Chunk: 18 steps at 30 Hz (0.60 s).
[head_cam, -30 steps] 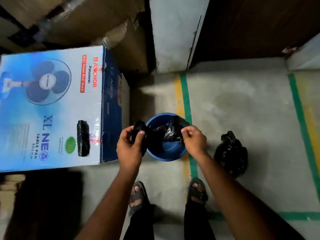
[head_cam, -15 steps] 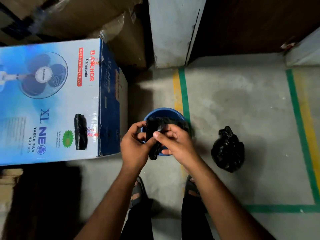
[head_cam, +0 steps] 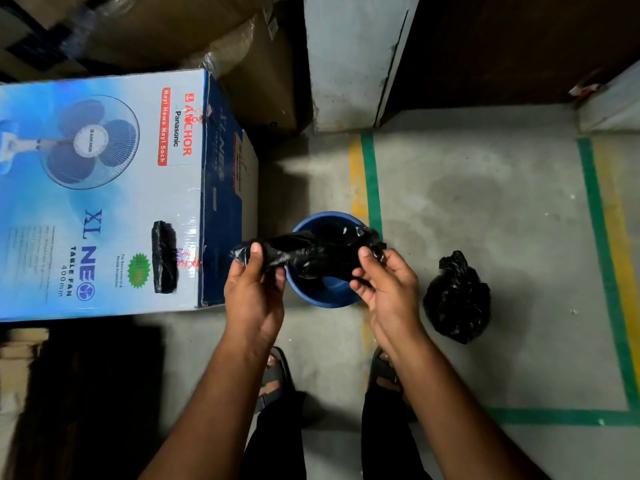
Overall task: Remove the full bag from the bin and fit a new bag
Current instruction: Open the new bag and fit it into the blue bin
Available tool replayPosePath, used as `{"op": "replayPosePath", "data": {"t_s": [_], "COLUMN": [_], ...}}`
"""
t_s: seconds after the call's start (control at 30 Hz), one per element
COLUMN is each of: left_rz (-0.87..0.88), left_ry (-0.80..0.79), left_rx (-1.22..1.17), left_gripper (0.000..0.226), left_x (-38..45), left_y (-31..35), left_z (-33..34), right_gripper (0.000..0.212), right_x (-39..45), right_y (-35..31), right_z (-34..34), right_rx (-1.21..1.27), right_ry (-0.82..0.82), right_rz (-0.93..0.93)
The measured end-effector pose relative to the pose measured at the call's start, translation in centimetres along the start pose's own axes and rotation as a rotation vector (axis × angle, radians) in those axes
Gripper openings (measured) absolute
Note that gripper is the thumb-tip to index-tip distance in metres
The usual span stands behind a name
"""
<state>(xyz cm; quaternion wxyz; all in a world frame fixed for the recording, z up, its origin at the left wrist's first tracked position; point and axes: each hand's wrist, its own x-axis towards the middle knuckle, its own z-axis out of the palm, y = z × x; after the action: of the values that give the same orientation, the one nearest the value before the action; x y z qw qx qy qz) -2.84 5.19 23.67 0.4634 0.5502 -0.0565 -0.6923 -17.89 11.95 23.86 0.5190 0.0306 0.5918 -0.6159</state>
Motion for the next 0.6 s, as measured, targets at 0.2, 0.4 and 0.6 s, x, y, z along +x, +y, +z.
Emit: {"op": "replayPosePath", "data": {"t_s": [0.2, 0.4, 0.6], "left_rz": [-0.024, 0.123, 0.241], "left_ry": [0.021, -0.079, -0.104], "left_rx": [0.005, 0.261, 0.461], "left_gripper": [0.014, 0.023, 0.032], "left_x": [0.3, -0.2, 0.2], "left_y": [0.0, -0.6, 0.5], "left_z": [0.8, 2.4, 2.6], "right_gripper": [0.021, 0.039, 0.021], "right_x": [0.8, -0.4, 0.5], "right_y": [2.7, 0.7, 0.3], "right_z": [-3.0, 1.7, 3.0], "right_rx": [-0.861, -0.977, -0.939], "right_ry": [0.120, -0.237, -0.266], "right_rz": [0.128, -0.459, -0.363]}}
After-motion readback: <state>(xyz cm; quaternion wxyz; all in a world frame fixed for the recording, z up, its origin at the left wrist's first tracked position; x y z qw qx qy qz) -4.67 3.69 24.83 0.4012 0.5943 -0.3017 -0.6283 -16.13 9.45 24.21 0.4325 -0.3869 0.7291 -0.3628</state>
